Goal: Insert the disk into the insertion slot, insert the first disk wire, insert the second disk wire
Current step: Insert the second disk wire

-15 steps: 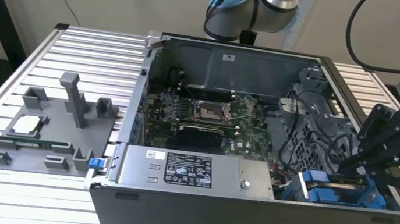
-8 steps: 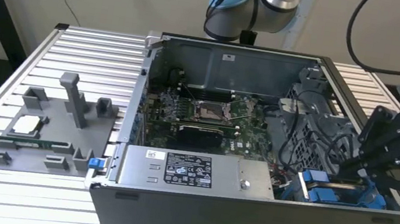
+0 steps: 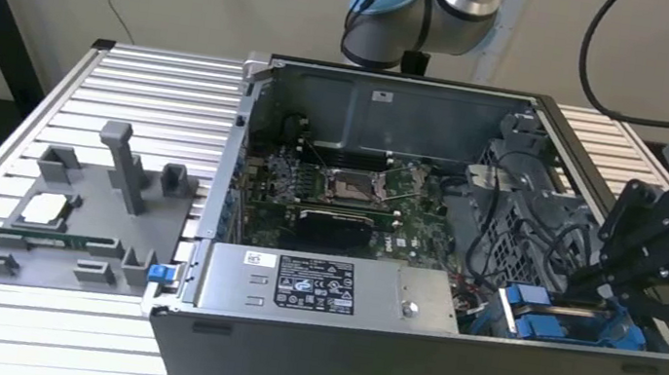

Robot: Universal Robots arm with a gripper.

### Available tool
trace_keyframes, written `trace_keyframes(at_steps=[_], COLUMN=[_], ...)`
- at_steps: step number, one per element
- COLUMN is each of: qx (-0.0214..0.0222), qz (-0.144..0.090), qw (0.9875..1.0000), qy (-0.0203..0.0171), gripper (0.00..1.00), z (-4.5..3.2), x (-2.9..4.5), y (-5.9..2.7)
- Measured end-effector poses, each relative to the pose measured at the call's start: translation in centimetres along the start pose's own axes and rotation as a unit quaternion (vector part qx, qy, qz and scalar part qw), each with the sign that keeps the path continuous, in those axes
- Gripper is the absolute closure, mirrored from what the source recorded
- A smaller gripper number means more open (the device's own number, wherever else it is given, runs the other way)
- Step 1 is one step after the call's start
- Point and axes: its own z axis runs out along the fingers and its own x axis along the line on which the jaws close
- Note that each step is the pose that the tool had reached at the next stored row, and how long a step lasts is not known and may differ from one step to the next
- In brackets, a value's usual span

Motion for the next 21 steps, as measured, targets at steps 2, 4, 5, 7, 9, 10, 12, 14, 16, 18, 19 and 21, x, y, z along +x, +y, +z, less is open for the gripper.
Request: trace_keyframes(at_steps=[2,4,5,7,9,10,12,14,16,18,19,21], qx=[0.0007,0.0014,0.0017,0.0019,0.0021,0.0021,0.0021,0.0023,0.0026,0.0037,0.0052,0.0094], qz=[0.000,0.000,0.000,0.000,0.000,0.000,-0.001,-0.001,-0.002,-0.003,-0.003,-0.004], qw=[1.0000,1.0000,1.0000,1.0000,1.0000,1.0000,1.0000,1.0000,1.0000,1.0000,1.0000,0.9999], qy=[0.0000,0.0001,0.0001,0.0001,0.0000,-0.0001,-0.0001,0.0000,0.0000,0.0000,0.0001,0.0003], gripper=[1.00,1.00,1.00,1.00,1.00,1.00,1.00,1.00,1.00,1.00,1.00,1.00], z=[0.04,0.08,0.09,0.10,0.11,0.12,0.12,0.12,0.09,0.06,0.05,0.04], x=[-0.01,0.00,0.00,0.00,0.00,0.00,0.00,0.01,0.00,-0.01,-0.01,-0.01], y=[-0.01,-0.02,-0.02,-0.03,-0.03,-0.03,-0.03,-0.03,-0.03,-0.01,0.00,0.03])
